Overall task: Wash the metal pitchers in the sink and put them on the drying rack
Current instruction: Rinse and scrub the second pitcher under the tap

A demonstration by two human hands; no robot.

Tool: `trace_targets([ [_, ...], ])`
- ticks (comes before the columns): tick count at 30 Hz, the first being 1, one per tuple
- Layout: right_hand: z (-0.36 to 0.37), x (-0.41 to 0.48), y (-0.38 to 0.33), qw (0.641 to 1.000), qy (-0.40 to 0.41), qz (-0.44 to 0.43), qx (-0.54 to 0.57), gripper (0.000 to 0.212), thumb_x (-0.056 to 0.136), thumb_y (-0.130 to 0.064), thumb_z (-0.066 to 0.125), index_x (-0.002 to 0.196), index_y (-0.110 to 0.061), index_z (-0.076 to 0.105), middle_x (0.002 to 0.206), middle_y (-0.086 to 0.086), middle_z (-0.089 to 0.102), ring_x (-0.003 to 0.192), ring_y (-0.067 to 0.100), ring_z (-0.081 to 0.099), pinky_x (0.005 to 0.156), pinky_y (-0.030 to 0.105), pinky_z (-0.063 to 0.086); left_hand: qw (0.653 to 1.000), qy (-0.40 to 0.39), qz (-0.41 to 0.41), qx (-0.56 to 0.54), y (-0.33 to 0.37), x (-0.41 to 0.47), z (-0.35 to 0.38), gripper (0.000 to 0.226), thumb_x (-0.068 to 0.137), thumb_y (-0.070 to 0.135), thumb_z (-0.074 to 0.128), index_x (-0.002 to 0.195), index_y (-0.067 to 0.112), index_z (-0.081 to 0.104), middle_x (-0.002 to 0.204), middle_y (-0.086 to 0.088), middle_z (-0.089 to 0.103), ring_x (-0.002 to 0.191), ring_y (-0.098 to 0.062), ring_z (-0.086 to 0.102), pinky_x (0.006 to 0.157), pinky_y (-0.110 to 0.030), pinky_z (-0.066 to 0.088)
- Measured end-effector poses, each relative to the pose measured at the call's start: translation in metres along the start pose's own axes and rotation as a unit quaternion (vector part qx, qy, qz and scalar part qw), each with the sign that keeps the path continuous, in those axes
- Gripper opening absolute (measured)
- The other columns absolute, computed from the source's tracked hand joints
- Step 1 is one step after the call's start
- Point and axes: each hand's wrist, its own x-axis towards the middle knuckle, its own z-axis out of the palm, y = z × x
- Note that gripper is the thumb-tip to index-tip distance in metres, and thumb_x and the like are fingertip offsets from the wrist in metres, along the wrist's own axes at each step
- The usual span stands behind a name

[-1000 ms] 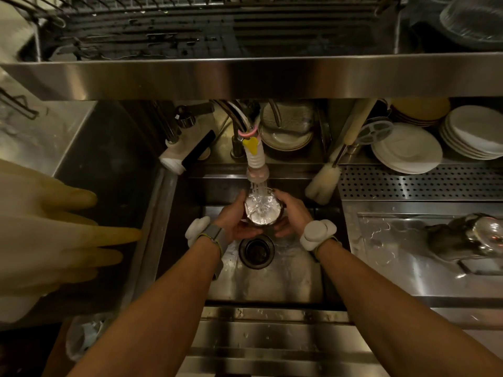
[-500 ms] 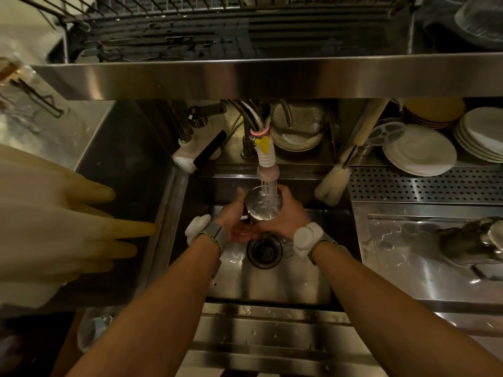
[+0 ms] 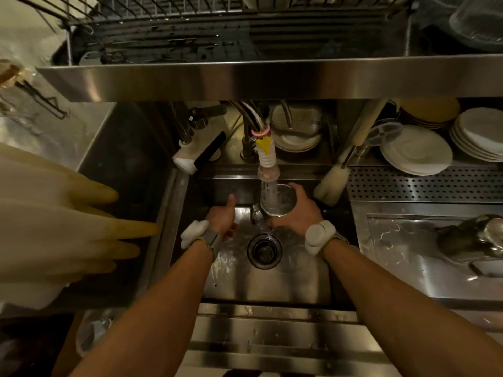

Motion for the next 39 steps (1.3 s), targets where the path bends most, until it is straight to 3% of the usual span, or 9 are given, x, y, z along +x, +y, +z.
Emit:
trace_targets([
  [3,0.01,-0.001,-0.01,0.999,-0.039,-0.019,-0.014,0.112,0.04,-0.045,0.086,0.136,-0.033,0.029,0.116,-0.012,0.056,0.104,0.011,0.056,0.088,0.027,0.047,0.999,0.019,0.02,0.035,-0.002,0.002,-0.002,0.06,0.095,0.055,0.034,0.087,0.004,0.063,0.073,-0.014,0.063,0.055,-0.025,0.056,0.044,-0.023,0.042],
  [7,0.007,-0.006,-0.002,0.998,-0.063,0.0,-0.002,0.115,0.037,-0.048,0.084,0.137,-0.031,0.029,0.113,-0.013,0.054,0.102,0.01,0.053,0.085,0.024,0.044,0.992,0.034,0.091,0.075,0.003,0.007,0.0,0.061,0.096,0.052,0.034,0.109,0.001,0.066,0.121,-0.022,0.062,0.112,-0.035,0.057,0.099,-0.037,0.043],
  [9,0.001,-0.004,0.003,0.998,-0.055,0.028,0.017,0.114,0.038,-0.046,0.086,0.135,-0.028,0.029,0.109,-0.013,0.051,0.101,0.011,0.052,0.083,0.024,0.042,0.992,-0.02,0.111,0.05,0.009,0.002,0.007,0.059,0.095,0.052,0.037,0.118,0.005,0.062,0.128,-0.018,0.059,0.119,-0.033,0.054,0.105,-0.042,0.04],
  [15,0.001,0.0,0.006,0.972,0.02,0.148,0.18,0.088,0.067,-0.054,0.075,0.135,-0.018,0.032,0.108,-0.006,0.051,0.093,0.014,0.053,0.083,0.028,0.041,0.985,-0.145,0.055,-0.081,0.013,-0.011,0.016,0.071,0.089,0.068,0.027,0.11,0.015,0.069,0.11,-0.013,0.07,0.098,-0.026,0.066,0.086,-0.041,0.054],
  [19,-0.001,0.002,0.009,0.943,0.019,0.179,0.28,0.042,0.081,-0.047,0.063,0.111,-0.019,0.055,0.1,-0.004,0.061,0.082,0.009,0.056,0.068,0.026,0.043,0.982,-0.151,0.087,-0.068,0.017,-0.011,0.019,0.061,0.094,0.06,0.026,0.109,0.02,0.068,0.105,-0.002,0.069,0.094,-0.017,0.06,0.081,-0.033,0.042],
  [22,0.002,0.004,0.013,0.929,-0.009,0.212,0.305,0.052,0.08,-0.053,0.058,0.118,-0.019,0.054,0.107,0.005,0.061,0.093,0.021,0.058,0.07,0.032,0.047,0.981,-0.148,0.089,-0.093,0.017,-0.009,0.023,0.037,0.096,0.046,0.041,0.087,0.021,0.066,0.086,-0.001,0.065,0.082,-0.016,0.057,0.076,-0.031,0.044],
  [27,0.006,0.007,0.023,0.907,-0.04,0.249,0.337,0.05,0.071,-0.06,0.059,0.104,-0.022,0.06,0.113,0.014,0.062,0.106,0.033,0.057,0.1,0.052,0.043,0.955,-0.272,0.028,-0.111,0.016,-0.004,0.014,0.028,0.088,0.044,0.05,0.102,0.022,0.057,0.089,-0.001,0.054,0.087,-0.019,0.051,0.081,-0.038,0.04],
  [31,0.012,0.012,0.014,0.893,-0.052,0.254,0.369,0.068,0.061,-0.063,0.062,0.113,-0.02,0.06,0.113,0.012,0.063,0.107,0.033,0.058,0.096,0.049,0.046,0.933,-0.319,-0.005,-0.165,0.015,-0.003,0.02,0.037,0.086,0.051,0.042,0.104,0.024,0.058,0.09,-0.004,0.056,0.087,-0.026,0.055,0.082,-0.044,0.044],
  [39,0.008,0.02,0.003,0.926,0.005,0.218,0.309,0.034,0.09,-0.038,0.049,0.1,-0.009,0.063,0.108,0.018,0.061,0.096,0.032,0.059,0.078,0.04,0.05,0.965,-0.233,0.015,-0.117,0.024,-0.007,0.026,0.022,0.087,0.041,0.047,0.088,0.021,0.055,0.083,-0.002,0.052,0.079,-0.018,0.049,0.067,-0.028,0.038],
])
